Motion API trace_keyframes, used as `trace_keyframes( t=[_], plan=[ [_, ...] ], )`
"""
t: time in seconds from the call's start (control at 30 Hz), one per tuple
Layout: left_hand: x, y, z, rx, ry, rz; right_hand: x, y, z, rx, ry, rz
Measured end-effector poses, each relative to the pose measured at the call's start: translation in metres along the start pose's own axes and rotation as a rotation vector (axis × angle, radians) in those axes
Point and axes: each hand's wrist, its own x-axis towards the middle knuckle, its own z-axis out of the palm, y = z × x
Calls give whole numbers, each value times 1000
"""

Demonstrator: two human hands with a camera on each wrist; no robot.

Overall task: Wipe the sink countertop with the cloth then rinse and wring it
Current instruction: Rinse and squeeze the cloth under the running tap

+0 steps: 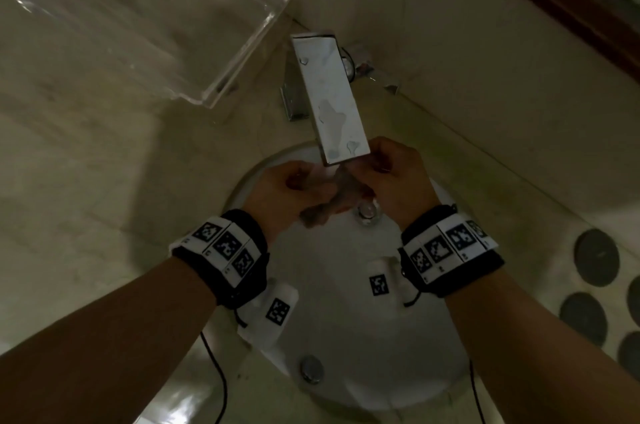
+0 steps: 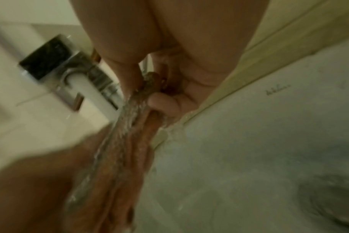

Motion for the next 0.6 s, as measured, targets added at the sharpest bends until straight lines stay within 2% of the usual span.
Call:
trace_keyframes(
  t=[0.1,0.17,0.3,0.5,0.6],
  plan=[
    [1,-1,-4,-2,-37,-17,-3,0,-5,98,42,31],
    [3,-1,-6,-80,-28,-66,-4,3,-8,157,34,65],
    [6,1,-4,-190,-23,-59,-9,9,-14,107,51,66],
    [6,-1,-3,-268,24,-77,-14,21,-19,103,76,122],
    [6,-1,-4,-229,105,-84,-15,26,-20,108,84,157]
  ],
)
